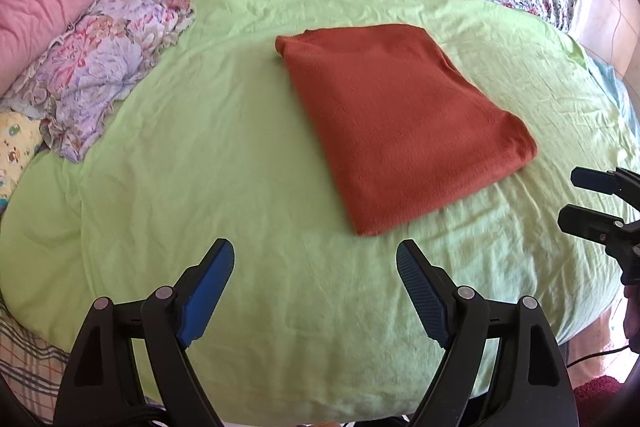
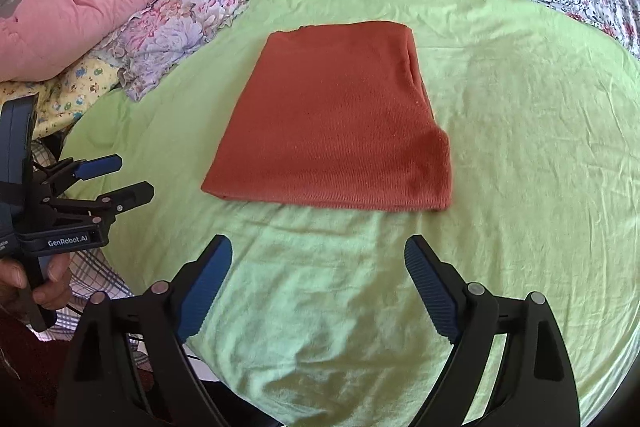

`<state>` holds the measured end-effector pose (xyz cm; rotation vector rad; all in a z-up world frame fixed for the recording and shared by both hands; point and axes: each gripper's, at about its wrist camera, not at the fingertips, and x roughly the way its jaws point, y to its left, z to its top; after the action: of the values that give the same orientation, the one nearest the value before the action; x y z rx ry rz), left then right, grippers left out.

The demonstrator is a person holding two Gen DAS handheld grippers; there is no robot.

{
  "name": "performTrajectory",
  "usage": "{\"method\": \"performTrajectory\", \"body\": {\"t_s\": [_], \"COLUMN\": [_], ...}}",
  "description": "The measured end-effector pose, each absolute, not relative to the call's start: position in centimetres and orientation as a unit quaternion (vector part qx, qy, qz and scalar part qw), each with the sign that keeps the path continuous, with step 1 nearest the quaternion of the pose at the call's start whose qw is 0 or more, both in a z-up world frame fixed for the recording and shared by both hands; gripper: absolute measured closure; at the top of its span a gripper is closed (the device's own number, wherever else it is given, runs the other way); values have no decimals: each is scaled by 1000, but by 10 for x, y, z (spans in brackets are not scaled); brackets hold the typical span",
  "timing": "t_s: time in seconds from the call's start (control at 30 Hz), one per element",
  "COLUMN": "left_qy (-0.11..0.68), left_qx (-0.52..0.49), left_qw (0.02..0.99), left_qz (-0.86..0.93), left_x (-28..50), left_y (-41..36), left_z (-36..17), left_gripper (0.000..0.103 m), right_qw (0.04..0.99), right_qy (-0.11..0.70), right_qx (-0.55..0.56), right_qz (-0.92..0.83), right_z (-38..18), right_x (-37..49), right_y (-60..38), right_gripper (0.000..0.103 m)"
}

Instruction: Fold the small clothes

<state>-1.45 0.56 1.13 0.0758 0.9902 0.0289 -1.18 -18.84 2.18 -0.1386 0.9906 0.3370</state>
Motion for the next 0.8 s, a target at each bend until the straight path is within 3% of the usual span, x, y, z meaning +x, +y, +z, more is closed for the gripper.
{"method": "performTrajectory", "body": {"t_s": [0.8], "left_qy": [512], "left_qx": [40], "left_qw": [857], "left_qz": [42], "left_x": [24], "left_y": [9], "left_z": [-4], "left_gripper": [18], "right_qw": [848], "right_qy": [497], "right_qx": [-71], "right_qz": [167], "right_z": [-1], "right_x": [25], "right_y": [-173], "right_gripper": [14]}}
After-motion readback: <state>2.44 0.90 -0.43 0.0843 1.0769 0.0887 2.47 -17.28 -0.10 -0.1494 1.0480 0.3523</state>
